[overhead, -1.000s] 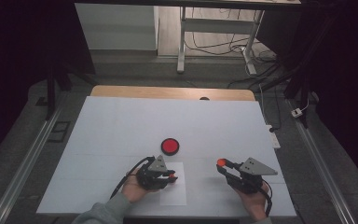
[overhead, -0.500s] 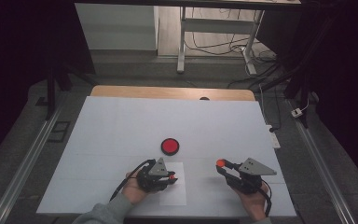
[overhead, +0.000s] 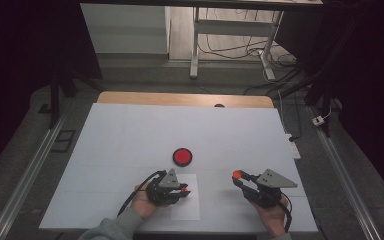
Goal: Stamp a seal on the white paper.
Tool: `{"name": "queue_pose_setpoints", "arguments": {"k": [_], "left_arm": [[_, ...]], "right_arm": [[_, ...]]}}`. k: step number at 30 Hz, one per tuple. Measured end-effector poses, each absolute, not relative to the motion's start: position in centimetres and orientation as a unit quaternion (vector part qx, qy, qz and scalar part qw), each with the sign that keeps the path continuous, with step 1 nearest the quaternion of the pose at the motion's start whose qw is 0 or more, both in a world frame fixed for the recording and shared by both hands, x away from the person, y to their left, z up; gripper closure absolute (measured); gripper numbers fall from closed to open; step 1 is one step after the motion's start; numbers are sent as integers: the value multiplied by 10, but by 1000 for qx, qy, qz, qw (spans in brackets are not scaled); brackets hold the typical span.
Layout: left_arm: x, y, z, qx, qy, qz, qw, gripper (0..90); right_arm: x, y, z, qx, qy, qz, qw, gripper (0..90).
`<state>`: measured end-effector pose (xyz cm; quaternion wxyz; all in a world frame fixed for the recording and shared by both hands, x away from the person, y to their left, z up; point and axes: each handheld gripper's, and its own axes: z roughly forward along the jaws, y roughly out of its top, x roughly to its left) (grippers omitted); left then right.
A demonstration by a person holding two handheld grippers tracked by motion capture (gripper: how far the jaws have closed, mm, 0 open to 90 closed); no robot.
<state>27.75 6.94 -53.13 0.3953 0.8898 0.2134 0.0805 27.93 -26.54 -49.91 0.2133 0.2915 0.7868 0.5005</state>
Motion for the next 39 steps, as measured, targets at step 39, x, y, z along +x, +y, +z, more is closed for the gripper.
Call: {"name": "queue_pose_setpoints", "arguments": {"k": [39], "left_arm": [[280, 77, -523, 864, 219, 79, 446, 725]], "right_arm": [[277, -267, -495, 290, 783, 504, 220, 652]]}}
